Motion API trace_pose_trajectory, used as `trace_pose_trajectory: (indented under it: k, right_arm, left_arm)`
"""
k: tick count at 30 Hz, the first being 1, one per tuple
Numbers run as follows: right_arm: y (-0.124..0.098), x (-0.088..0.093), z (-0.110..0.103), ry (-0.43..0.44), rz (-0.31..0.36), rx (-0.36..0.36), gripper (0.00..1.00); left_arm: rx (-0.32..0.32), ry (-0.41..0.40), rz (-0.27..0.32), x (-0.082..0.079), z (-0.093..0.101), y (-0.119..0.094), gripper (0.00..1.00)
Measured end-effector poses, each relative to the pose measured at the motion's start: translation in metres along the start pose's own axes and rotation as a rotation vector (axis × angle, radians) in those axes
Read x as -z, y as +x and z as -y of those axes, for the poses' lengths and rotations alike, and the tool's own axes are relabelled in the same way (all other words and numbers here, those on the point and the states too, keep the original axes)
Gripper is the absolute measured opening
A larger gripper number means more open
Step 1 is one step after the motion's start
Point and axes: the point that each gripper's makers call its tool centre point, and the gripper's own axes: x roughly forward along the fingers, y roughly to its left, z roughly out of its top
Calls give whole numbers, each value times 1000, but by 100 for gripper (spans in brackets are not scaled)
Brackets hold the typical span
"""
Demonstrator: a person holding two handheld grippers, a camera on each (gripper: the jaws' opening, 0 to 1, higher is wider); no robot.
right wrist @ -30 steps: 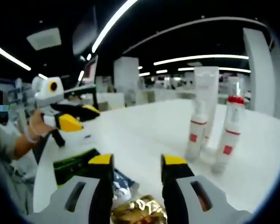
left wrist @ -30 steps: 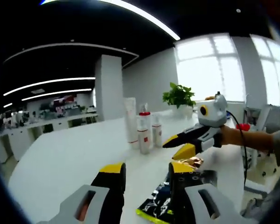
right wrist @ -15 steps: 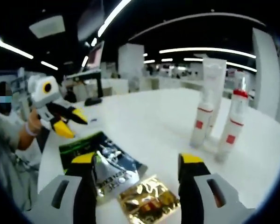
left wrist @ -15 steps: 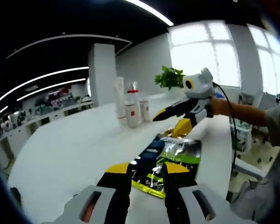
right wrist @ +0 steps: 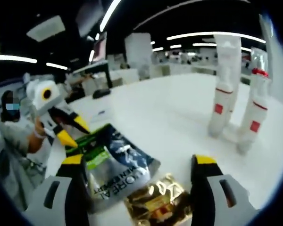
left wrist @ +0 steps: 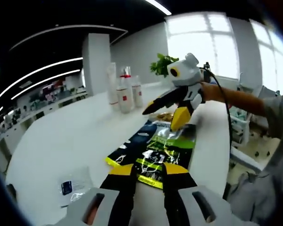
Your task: Arrange the skincare products in the storage area until every visible bottle or jar stands upright without overlapping.
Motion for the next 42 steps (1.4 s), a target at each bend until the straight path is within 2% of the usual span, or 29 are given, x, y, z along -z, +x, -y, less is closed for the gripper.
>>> trace_pose_trajectory:
  k: [5,9,10,11,14,16,21,22,23,27,28,30,33,35,42]
  right_arm:
    - [-3,1,-4,41,-36,-44,69]
    - [-5,3,-24,131,-71,-148,53]
    - [-5,-3,-21,126,-43,-135,55]
    - [-6,-4,-24,151,-40,-155,54]
    - [-10,-11,-22,226,-25,-164,42]
    - [-12,-10,-19,247,-41,-154,31]
    - [-15,-2,-22,319,-84,-178,21]
    - [-16,5,-20,292,-122,-154,18]
    - [-16,6,-18,257,-133,-139,17]
    - [-17,20,-14,195,-243,-113,18]
    - [-13,14,-8,169,-200,-92,17]
    - [-11,14,-11,158,-202,-98,13]
    - [-7,13,-8,137,-227,-94,9]
    - [-8,16,0,121,-266,-51,1]
    - [-9,6,-11,123,-258,-51,0]
  left_arm:
    - [10,-27,16,1,1,1,16]
    - [1,-18,55,0,0,4,10]
    - [-2,-11,67,-1,0,5,9]
    - [-4,3,80,-2,0,5,7]
    - [-14,15,89,-3,0,6,4]
    - [-18,23,92,-4,-1,8,2]
    - [-9,9,104,-5,-3,10,1]
    - [-8,11,106,-5,-3,11,1]
    - [-8,15,109,-5,-3,11,1]
    - [-12,17,113,-6,-3,11,1]
    - [-12,16,114,-6,-3,11,1]
    - [-12,17,115,-6,-3,11,1]
    - [-13,18,118,-6,-3,12,1]
    - [-14,18,119,-6,-4,12,1]
    - [-20,20,129,-7,-4,12,1]
